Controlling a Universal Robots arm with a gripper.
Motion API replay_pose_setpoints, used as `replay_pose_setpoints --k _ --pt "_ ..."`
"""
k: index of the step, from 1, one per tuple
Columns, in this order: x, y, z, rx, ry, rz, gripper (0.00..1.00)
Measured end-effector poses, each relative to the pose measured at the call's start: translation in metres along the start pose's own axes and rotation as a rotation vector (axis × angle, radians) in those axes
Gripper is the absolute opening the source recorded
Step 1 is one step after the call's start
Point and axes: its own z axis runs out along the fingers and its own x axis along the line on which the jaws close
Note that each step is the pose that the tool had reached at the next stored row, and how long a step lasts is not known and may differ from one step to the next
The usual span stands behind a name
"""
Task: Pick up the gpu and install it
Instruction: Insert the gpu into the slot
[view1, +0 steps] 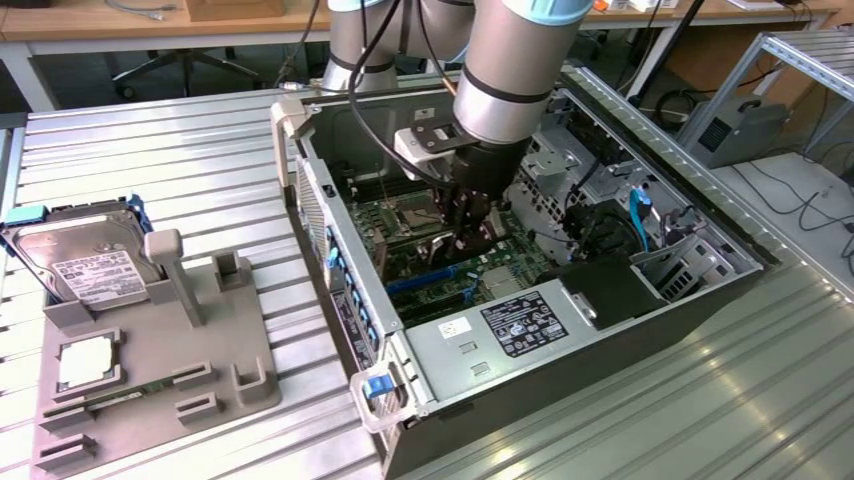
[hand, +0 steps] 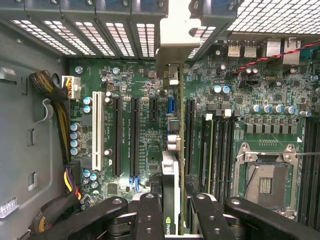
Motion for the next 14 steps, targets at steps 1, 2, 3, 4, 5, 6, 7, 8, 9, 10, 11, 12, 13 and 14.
replay_pose_setpoints --k 1,2,3,4,5,6,7,8,9,10,11,12,13,14 --pt "0.0000 0.0005 0.0000 0.0000 0.0000 0.000 0.27" --pt "0.0000 0.0009 0.0000 0.0000 0.0001 0.000 0.27" --pt "0.0000 0.0016 0.0000 0.0000 0.0000 0.000 0.27" --pt "0.0000 0.0019 0.0000 0.0000 0.0001 0.000 0.27" --pt "0.0000 0.0021 0.0000 -0.0001 0.0002 0.000 0.27" --pt "0.0000 0.0021 0.0000 -0.0001 0.0001 0.000 0.27" --pt "0.0000 0.0024 0.0000 -0.0001 0.0001 0.000 0.27" --pt "0.0000 0.0027 0.0000 0.0000 0.0001 0.000 0.27" --pt "-0.0001 0.0031 0.0000 -0.0001 0.0001 0.000 0.27" --pt "0.0000 0.0035 0.0000 0.0000 0.0001 0.000 0.27" --pt "-0.0001 0.0039 0.0000 -0.0001 0.0001 0.000 0.27" --pt "-0.0001 0.0046 0.0000 -0.0001 0.0001 0.000 0.27" --pt "-0.0001 0.0051 0.0000 -0.0001 0.0001 0.000 0.27" --pt "-0.0001 0.0056 0.0000 -0.0001 0.0001 0.000 0.27"
